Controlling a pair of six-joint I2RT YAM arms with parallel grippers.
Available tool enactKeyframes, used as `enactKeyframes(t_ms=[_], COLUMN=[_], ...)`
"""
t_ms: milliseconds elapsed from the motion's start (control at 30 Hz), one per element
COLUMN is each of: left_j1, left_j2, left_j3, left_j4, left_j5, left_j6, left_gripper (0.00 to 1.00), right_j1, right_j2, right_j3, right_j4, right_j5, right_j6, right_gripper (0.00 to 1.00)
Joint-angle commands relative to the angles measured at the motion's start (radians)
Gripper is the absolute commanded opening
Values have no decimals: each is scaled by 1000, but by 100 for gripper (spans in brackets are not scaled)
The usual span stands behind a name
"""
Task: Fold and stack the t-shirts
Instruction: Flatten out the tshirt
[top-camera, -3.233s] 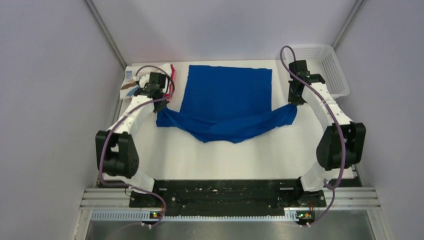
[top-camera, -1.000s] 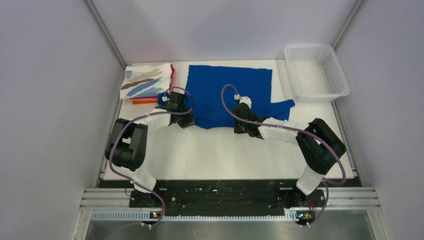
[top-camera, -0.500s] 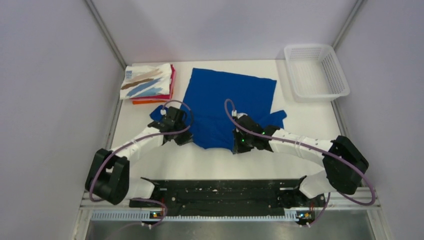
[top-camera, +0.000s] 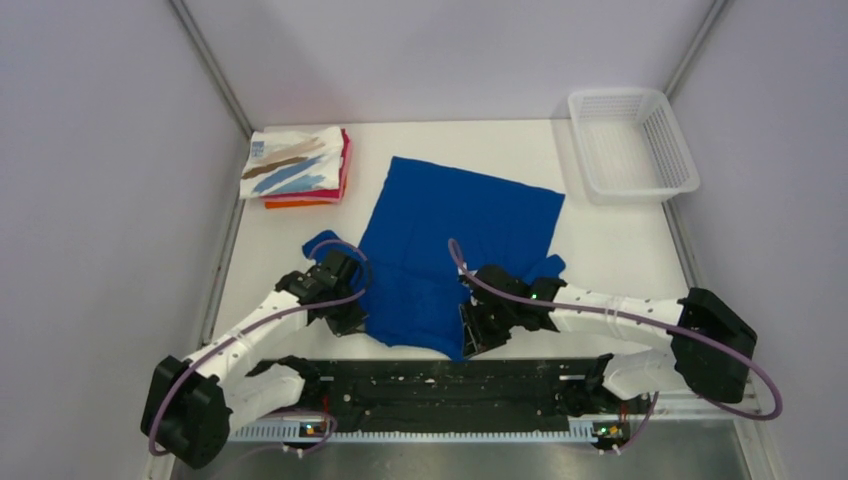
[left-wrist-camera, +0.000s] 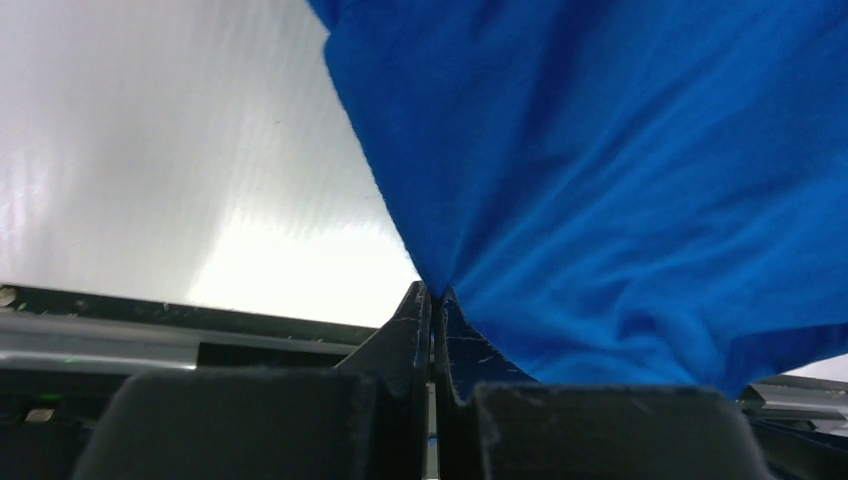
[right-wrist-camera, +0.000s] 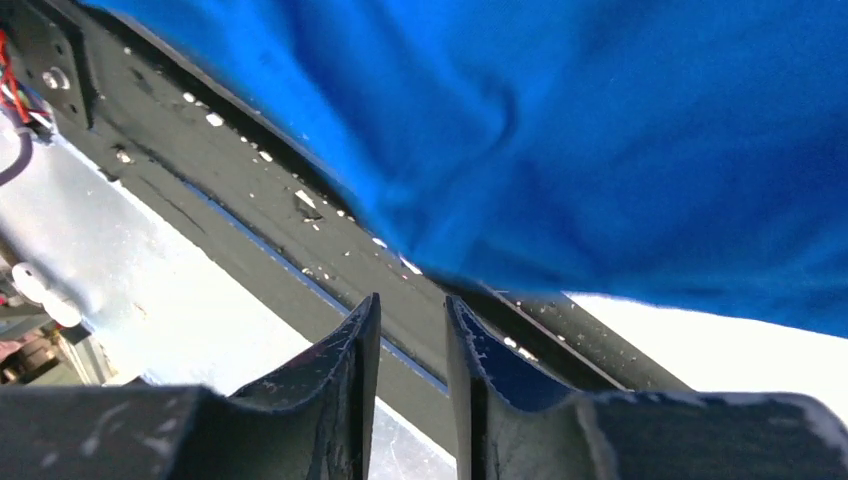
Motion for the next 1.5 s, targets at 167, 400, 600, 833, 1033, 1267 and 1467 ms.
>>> enactKeyframes(t_ms=[167, 400, 600, 833, 1033, 1267, 1467], left_j1=[-4, -5, -5, -6, -8, -13, 1], left_j2=[-152, -231, -325, -201, -1, 230, 363], left_j3=[-22, 10, 117, 232, 221, 179, 204], left_j4=[-214, -304, -234, 26, 204, 302, 221], left_j5=[-66, -95, -110, 74, 118, 171, 18], left_j6=[-16, -53, -38, 121, 126, 124, 121], left_gripper=[4, 55, 81, 96, 96, 96, 97], right_j1=[11, -55, -286, -428, -525, -563, -586], right_j2=[-225, -330, -249, 32, 323, 606, 730], right_j3=[113, 144, 146, 292, 436, 614, 647], right_j4=[-125, -83, 83, 214, 328, 345, 333], right_j5=[326, 600, 430, 415, 271, 188, 125], right_j6=[-80, -65, -120, -247, -310, -336, -271], right_gripper=[90, 99, 99, 99, 99, 99, 99])
